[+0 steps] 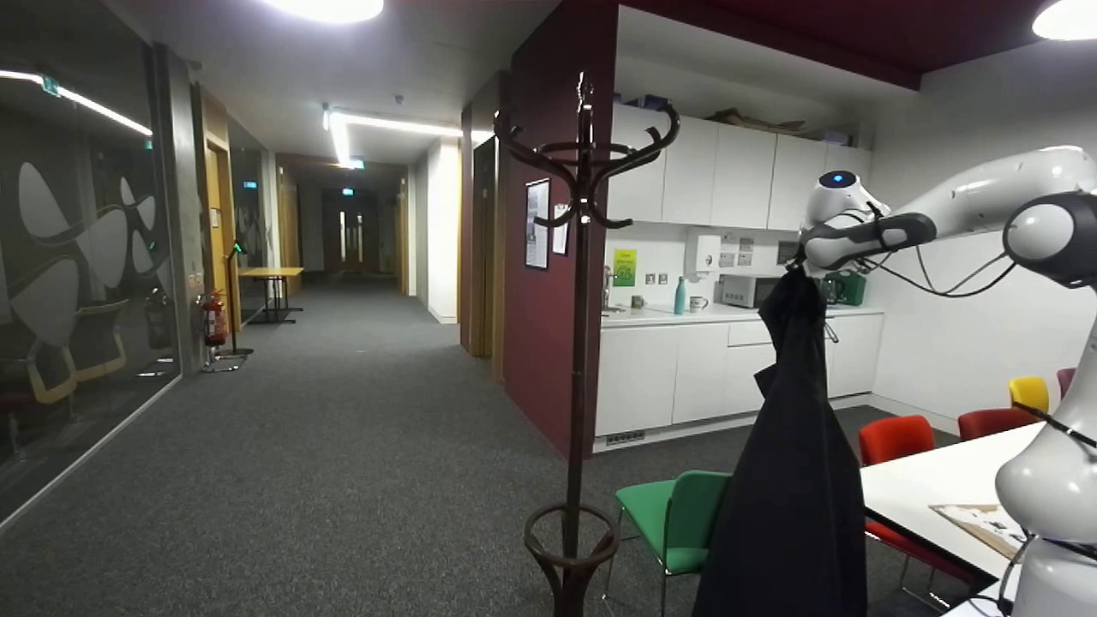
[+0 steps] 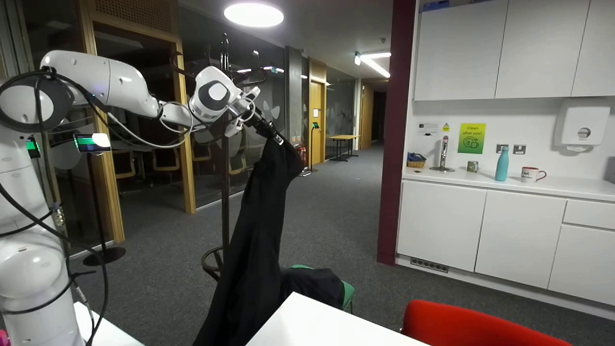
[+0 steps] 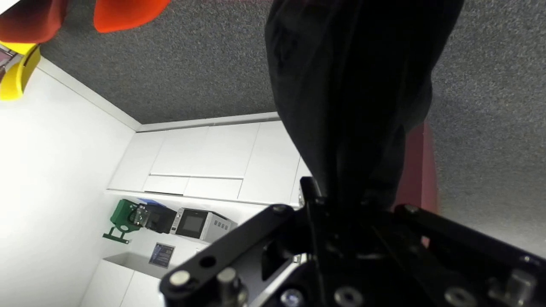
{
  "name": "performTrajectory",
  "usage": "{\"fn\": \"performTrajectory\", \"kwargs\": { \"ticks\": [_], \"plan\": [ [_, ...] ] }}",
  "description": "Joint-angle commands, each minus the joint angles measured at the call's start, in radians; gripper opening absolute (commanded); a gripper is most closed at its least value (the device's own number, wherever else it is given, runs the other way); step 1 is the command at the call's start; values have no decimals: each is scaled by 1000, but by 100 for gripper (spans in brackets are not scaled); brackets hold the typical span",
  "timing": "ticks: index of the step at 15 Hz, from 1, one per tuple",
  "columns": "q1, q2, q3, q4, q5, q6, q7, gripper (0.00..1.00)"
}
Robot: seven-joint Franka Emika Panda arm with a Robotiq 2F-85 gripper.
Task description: Hang the black hoodie on the backrest of the green chair.
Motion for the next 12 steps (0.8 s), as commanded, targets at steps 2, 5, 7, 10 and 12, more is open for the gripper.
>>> {"fn": "performTrajectory", "kwargs": {
  "ticks": [2, 5, 7, 10, 12],
  "plan": [
    [-13, 152, -19, 246, -38, -3, 64, 1],
    [44, 251, -79, 378, -41, -11, 77, 1],
    [72, 315, -103, 462, -38, -17, 74, 1],
    [115, 419, -137, 581, -23, -23, 57, 1],
    [138, 491, -161, 658, -14, -34, 47, 1]
  ]
}}
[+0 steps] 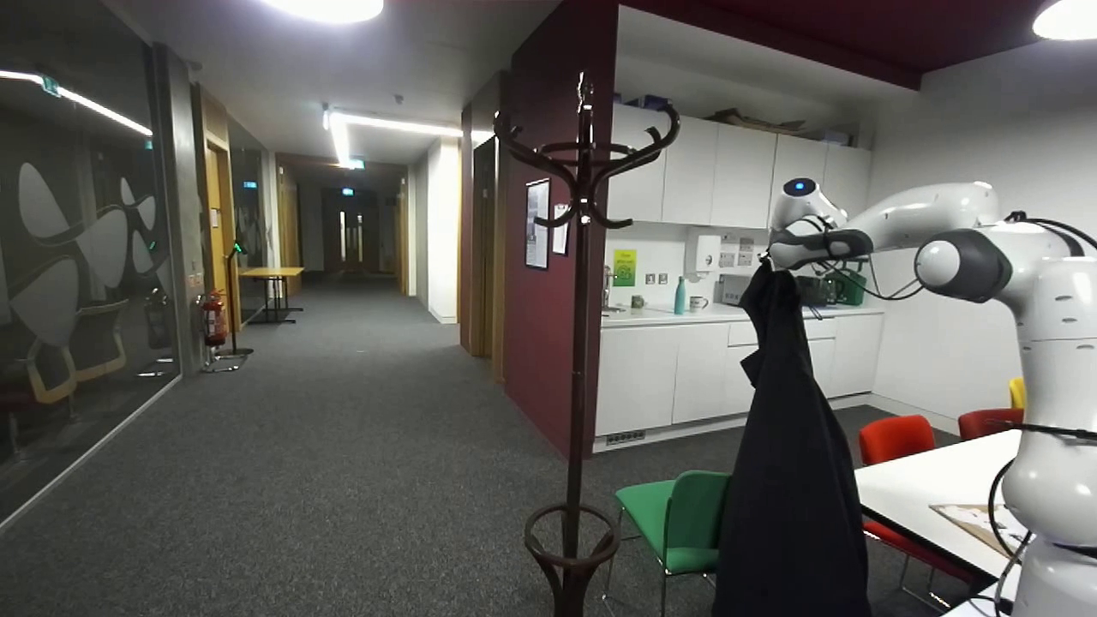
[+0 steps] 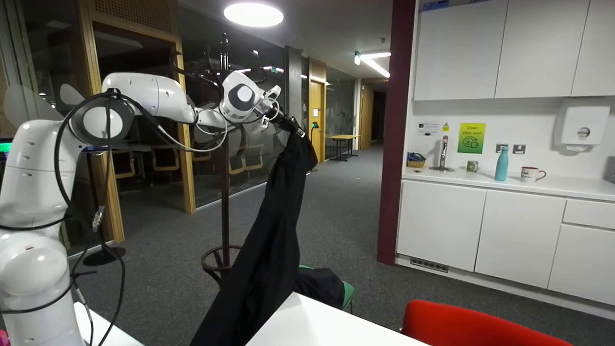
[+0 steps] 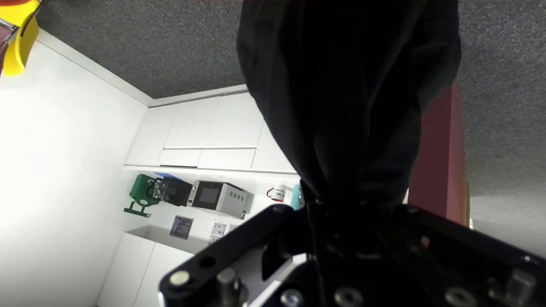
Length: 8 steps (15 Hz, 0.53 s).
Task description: Hang the black hoodie on the backrest of the green chair.
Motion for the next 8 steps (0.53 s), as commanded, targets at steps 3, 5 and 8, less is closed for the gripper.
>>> {"fn": "performTrajectory", "kwargs": {
  "ticks": [3, 5, 8],
  "plan": [
    [30, 218, -46, 299, -24, -50, 0, 1],
    [25, 270, -53, 352, -22, -68, -2, 1],
    [18, 329, -68, 405, -13, -82, -7, 1]
  ]
}}
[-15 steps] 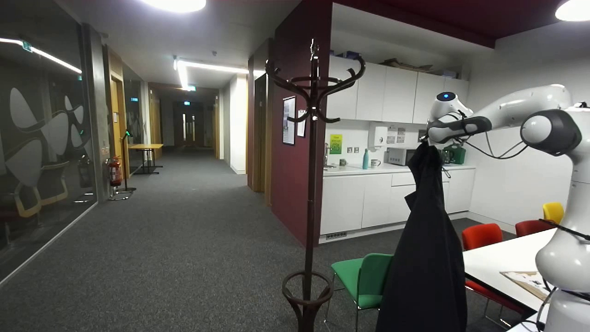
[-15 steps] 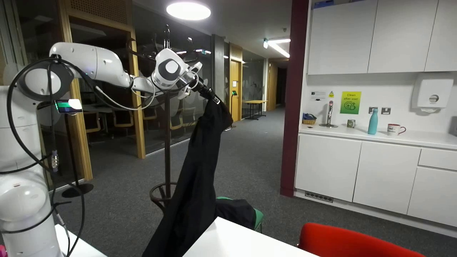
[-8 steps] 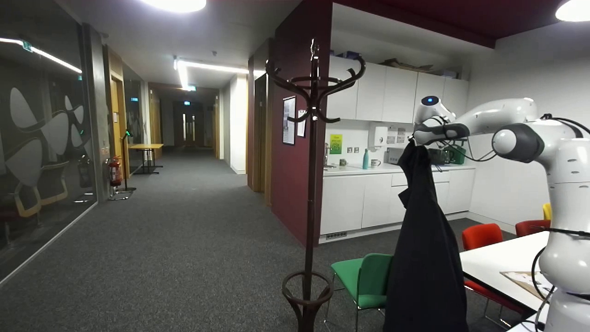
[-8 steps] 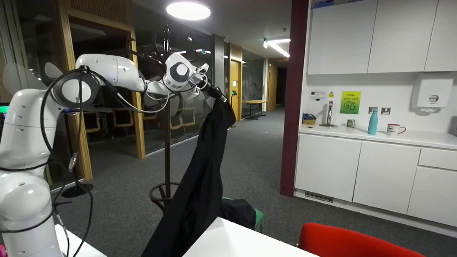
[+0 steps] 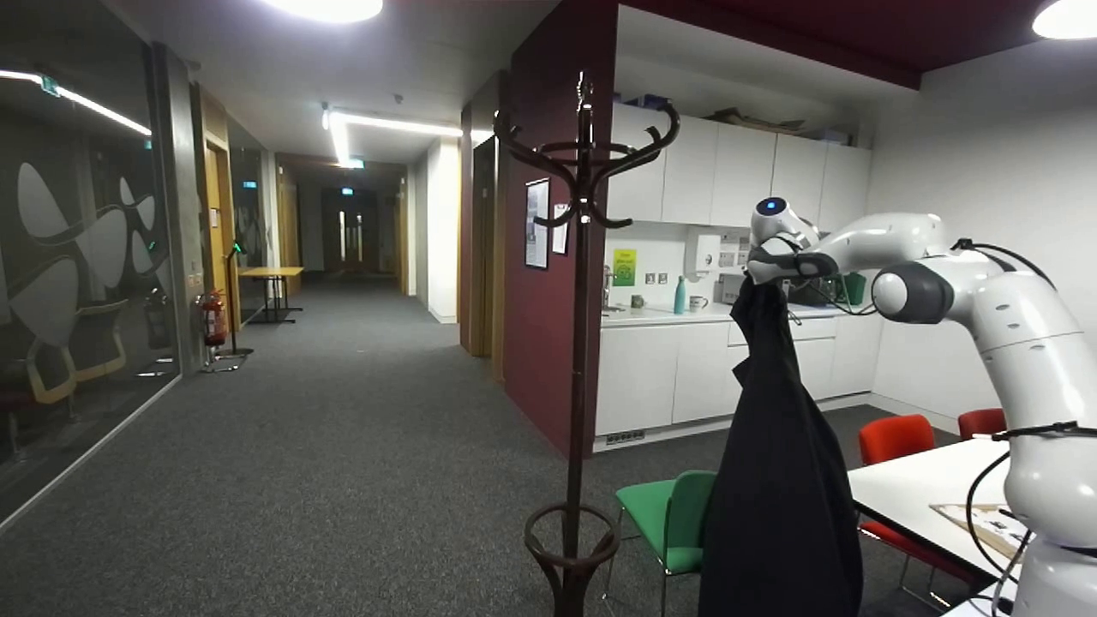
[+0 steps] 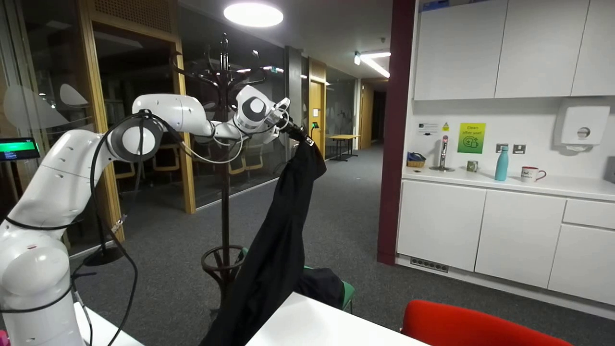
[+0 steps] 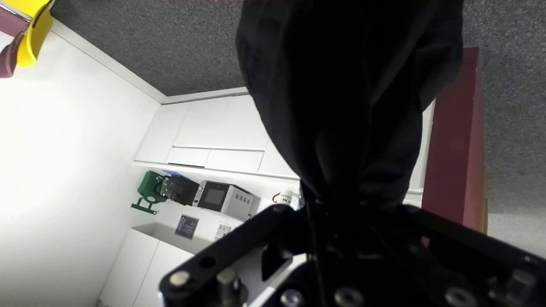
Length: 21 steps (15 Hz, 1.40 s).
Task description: Hang the black hoodie on the backrest of the green chair.
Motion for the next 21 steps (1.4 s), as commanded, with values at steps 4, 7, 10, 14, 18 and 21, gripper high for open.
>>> {"fn": "performTrajectory", "kwargs": {
  "ticks": [4, 7, 10, 14, 18, 21],
  "plan": [
    [-21, 133, -27, 169, 4, -32, -5, 1],
    [-22, 163, -22, 198, 10, -24, -7, 1],
    [-14, 143, -17, 130, 6, -10, 0, 4],
    [-12, 145, -14, 138, 7, -10, 0, 4],
    [-10, 180, -26, 169, 1, -8, 30, 1],
    [-17, 272, -48, 272, 1, -50, 83, 1]
  ]
}}
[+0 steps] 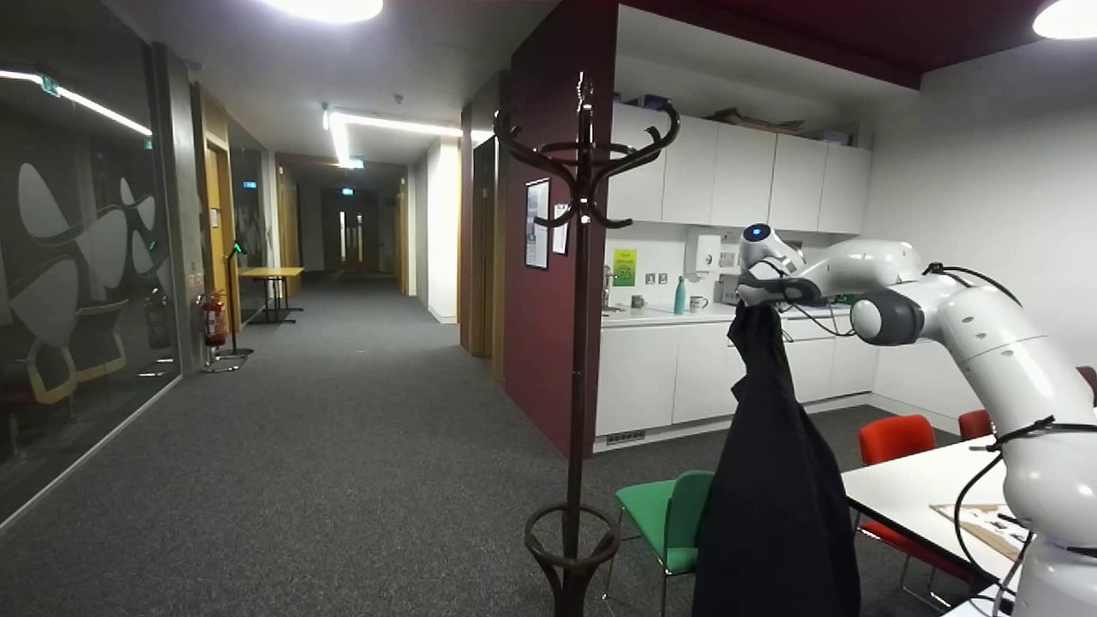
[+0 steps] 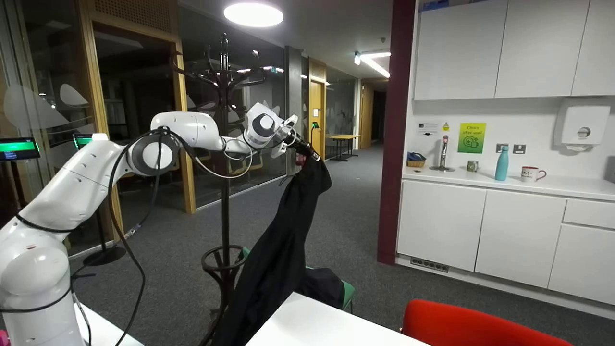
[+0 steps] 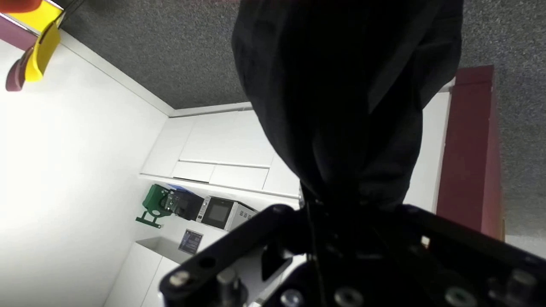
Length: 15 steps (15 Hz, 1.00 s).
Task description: Hang the black hoodie on the backrest of the green chair.
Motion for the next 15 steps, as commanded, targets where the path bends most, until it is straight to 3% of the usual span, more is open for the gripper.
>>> {"fn": "performTrajectory", "kwargs": {
  "ticks": [1, 7, 15],
  "plan": [
    [-6, 116, -40, 155, -10, -52, 66, 1],
    [14, 275, -110, 239, -54, -107, 114, 1],
    [27, 357, -131, 301, -53, -105, 86, 1]
  ]
}}
